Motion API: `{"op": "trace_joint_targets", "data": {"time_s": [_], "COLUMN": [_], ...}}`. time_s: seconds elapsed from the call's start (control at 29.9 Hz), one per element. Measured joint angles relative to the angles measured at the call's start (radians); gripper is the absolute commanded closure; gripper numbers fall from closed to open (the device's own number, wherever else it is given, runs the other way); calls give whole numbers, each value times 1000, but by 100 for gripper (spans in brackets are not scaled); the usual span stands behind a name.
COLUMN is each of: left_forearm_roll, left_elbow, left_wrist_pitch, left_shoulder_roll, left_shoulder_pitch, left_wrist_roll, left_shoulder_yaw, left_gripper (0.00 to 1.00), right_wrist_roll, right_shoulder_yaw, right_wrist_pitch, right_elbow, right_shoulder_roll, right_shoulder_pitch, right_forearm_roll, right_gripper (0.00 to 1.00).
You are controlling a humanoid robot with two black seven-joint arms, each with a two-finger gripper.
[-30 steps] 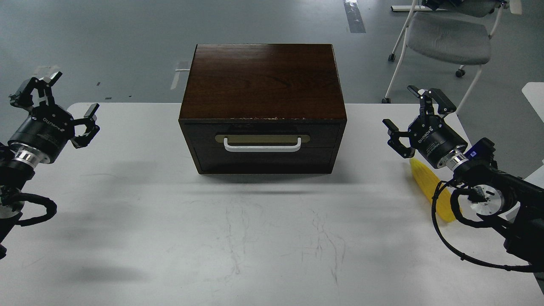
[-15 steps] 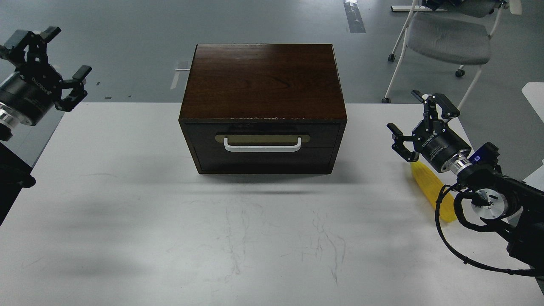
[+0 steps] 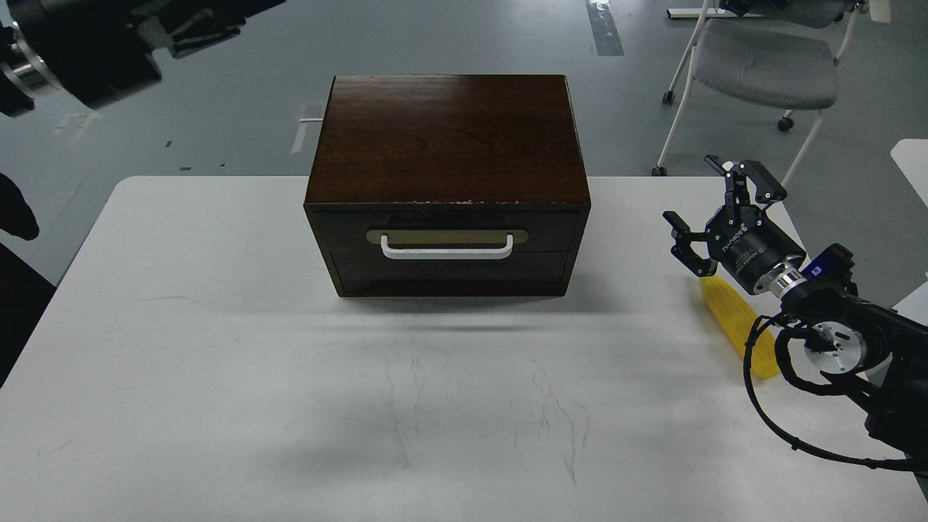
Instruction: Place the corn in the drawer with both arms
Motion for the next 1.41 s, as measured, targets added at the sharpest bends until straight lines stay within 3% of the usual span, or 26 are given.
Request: {"op": "trace_joint_targets", "data": {"time_s": [0.1,0.23,0.44,0.54,0.84,1.41], "left_forearm_roll": [257,525,687,710,799,810], "left_elbow": [-29,-37,-37,-36,16,183], "left_wrist_pitch": [0,0,1,1,1,0], "left_shoulder_roll": [-53,-94,-129,-179,-325,-417], "left_shoulder_pitch": [-32,-131,-432,-519,-562,-557], "left_wrist_roll": [-1,-1,-1,-1,-1,-1], "left_shoulder_yaw": [30,187,663,791,850,936], "left_gripper": [2,2,2,2,2,2], "right_wrist_roll": [0,0,0,0,0,0], "right_shoulder_yaw": [0,0,2,2,4,13], "right_wrist_pitch": [-1,-3,-4,-5,-5,-5], "right_elbow": [0,0,-6,-7,-11,-14], "right_shoulder_roll": [-4,-7,-14,-16,-17,-15], "right_shoulder_pitch": [0,-4,-10,-13,-26,-28], "right_forearm_roll": [0,0,0,0,0,0], "right_gripper": [0,0,0,0,0,0]}}
